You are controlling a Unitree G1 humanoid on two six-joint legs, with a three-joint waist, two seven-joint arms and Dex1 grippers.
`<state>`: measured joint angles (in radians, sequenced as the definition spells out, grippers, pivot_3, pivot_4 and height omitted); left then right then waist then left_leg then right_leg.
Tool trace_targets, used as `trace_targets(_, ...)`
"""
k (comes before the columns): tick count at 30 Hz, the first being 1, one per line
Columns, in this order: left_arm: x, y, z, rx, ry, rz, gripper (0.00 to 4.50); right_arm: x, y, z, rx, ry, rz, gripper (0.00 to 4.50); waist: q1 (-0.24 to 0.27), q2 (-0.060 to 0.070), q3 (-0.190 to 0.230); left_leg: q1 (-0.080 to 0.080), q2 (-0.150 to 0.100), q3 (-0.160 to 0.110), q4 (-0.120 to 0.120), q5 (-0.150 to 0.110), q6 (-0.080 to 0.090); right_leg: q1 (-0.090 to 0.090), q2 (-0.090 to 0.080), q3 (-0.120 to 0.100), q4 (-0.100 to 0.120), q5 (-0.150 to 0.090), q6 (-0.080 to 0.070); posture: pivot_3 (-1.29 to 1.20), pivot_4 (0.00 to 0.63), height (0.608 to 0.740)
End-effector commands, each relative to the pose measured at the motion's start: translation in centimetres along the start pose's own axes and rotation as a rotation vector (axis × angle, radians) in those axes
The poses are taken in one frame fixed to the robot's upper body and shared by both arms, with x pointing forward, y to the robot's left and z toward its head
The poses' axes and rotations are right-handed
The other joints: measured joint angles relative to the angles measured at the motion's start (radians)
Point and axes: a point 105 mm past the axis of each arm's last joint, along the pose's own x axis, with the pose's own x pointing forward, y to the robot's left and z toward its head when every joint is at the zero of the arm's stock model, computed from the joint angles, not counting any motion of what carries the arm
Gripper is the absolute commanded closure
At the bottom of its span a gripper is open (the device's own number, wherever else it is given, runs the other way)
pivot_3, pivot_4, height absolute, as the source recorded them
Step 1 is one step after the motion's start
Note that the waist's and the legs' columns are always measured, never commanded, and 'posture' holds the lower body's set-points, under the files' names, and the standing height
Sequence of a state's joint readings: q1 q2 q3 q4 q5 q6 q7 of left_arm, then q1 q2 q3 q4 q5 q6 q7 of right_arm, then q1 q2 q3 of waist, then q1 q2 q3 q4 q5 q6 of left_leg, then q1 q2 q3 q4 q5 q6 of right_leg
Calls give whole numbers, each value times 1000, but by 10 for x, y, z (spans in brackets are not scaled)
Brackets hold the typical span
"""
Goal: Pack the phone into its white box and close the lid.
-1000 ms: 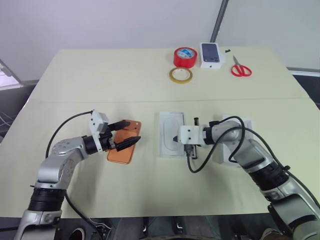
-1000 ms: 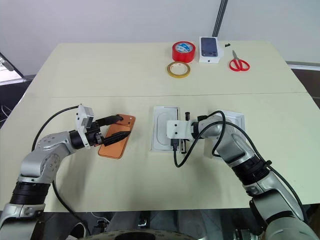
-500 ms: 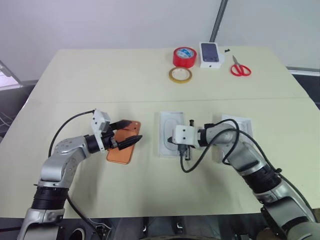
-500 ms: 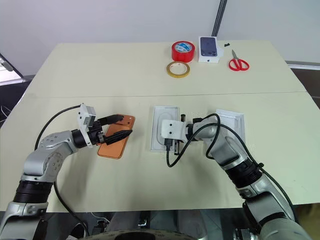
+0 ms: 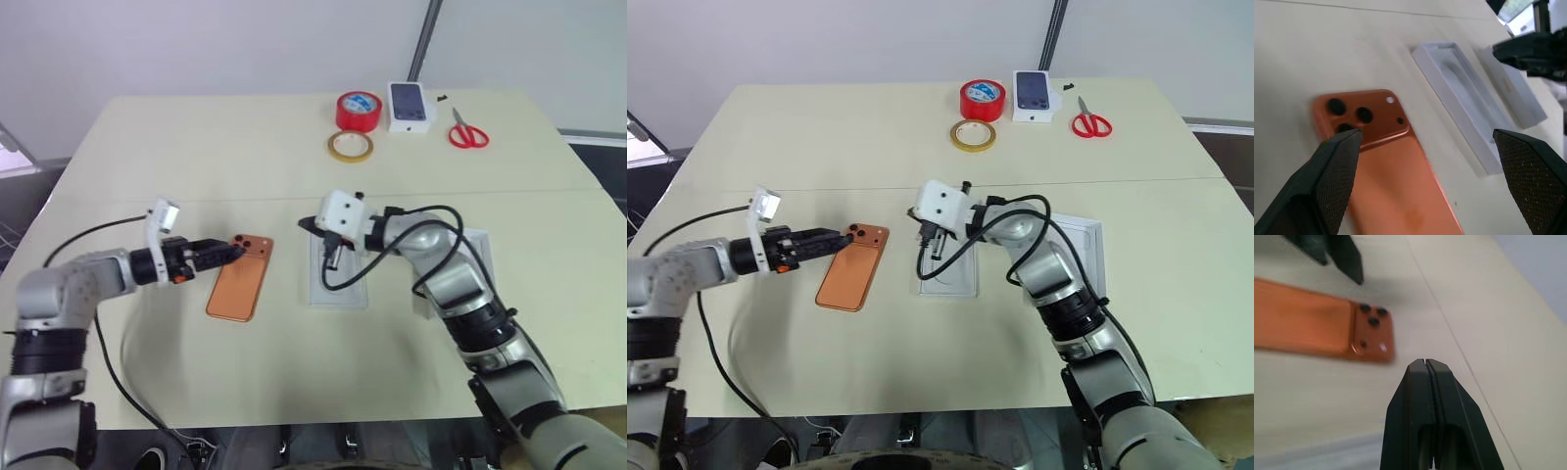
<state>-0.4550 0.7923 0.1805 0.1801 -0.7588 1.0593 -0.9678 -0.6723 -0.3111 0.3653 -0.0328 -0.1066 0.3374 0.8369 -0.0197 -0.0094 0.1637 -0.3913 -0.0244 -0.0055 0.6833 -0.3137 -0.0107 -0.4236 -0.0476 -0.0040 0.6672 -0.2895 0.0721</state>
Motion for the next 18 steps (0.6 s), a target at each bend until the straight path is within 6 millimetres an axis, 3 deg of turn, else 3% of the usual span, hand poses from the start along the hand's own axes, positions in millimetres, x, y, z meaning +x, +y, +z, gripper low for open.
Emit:
trace_targets(1,-9,7,0,-34,46,16,0,17,19,7,16,30,115,4459,0,0,0,0,0,0,0,0,0,0,0,0,0,0,0,0,150,740)
trace_targets(4,-9,11,-15,-33,125,21,0,24,34,-9,-10,149,208,4459,5,0,0,0,0,0,0,0,0,0,0,0,0,0,0,0,150,740)
trace_targets(9,-2,8,-39,-60,238,-5,0,31,57,-18,-15,240,336,4459,2,0,0,-1,0,0,0,0,0,-1,-1,0,0,0,0,0,150,740)
trace_targets(12,2,11,-50,-73,265,-4,0,32,62,-28,-37,292,348,4459,2,1,-1,-1,0,0,0,0,0,-1,-1,0,0,0,0,0,150,740)
trace_targets(18,8,17,-61,-97,288,12,0,47,68,-29,-10,278,324,4459,2,5,-9,1,0,0,0,-1,2,1,-1,0,0,0,0,0,150,740)
